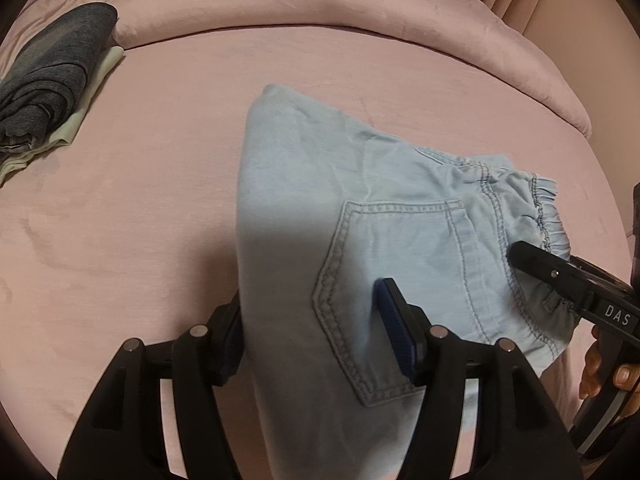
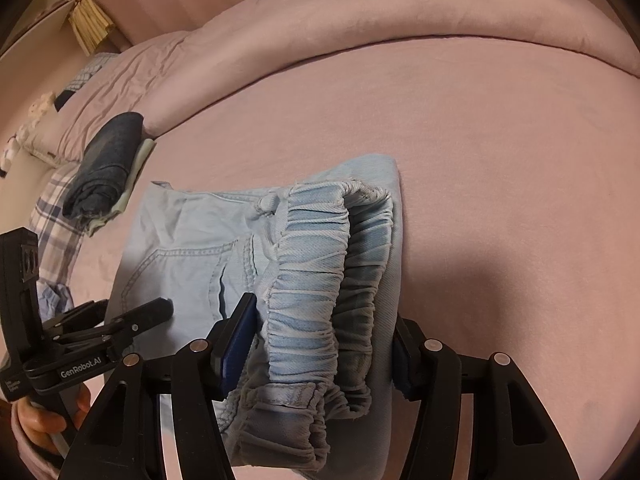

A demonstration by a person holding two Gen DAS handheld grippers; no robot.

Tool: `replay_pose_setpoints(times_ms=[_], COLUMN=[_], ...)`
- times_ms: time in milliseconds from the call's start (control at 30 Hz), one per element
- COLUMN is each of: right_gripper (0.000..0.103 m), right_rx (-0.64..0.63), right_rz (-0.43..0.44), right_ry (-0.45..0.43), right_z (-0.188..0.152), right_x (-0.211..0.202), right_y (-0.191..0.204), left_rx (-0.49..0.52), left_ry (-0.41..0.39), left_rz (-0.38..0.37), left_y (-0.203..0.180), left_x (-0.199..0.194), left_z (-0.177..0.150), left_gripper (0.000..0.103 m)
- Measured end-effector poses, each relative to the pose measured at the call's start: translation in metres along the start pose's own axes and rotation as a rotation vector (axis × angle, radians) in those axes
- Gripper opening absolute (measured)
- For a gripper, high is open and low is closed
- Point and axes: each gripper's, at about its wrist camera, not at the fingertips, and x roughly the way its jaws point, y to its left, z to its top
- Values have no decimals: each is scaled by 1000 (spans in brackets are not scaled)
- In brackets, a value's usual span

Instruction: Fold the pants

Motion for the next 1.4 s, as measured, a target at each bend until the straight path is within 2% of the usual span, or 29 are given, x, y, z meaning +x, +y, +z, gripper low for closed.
replay_pose_setpoints(times_ms=[367,533,633,767,867,967,1033,1100,1133,1200,1233,1267,1300,1367,1400], right_gripper=[73,73,73,73,73,73,73,73,70,57,45,34,30,27,27], right_rx=[-29,-76,-109,-141,-180,-219,-228,-247,-263,-297,-315,-323,-332,-344,-340], right_rz=[-80,-142,-207,-233,-278,-335,-315,-242,-190,-104,-65,-58,-58,-95,-126], right_ry=[-19,-38,-60,-79,-116,-175,-195,-184,-170,-147,-114,-84,-61,-7,27], right_z=[-2,-3,-3,-2,-1,4,9,15,18,23,26,29,31,34,35], right_x=[-7,-17,-26,-34,-40,-49,-53,-52,-50,-45,-37,-29,-21,-2,8], right_y=[4,7,9,16,28,36,40,46,51,59,63,65,66,64,59], left_rx=[-17,-33,-36,-29,-28,-40,-38,-32,-28,-10,-1,7,14,30,32], left_ry=[-21,-30,-39,-57,-68,-80,-92,-111,-124,-145,-148,-141,-131,-113,-96], left_rz=[57,69,71,90,103,80,63,5,-30,-91,-114,-143,-157,-133,-130], left_y=[9,16,17,17,19,22,20,17,14,6,2,-3,-6,-10,-9], left_x=[-10,-16,-22,-31,-37,-44,-49,-55,-58,-61,-61,-58,-55,-44,-38], left_z=[-8,-16,-20,-25,-30,-37,-41,-46,-48,-52,-54,-57,-59,-63,-65], left_gripper=[78,81,82,82,83,83,83,83,82,81,77,73,67,62,56])
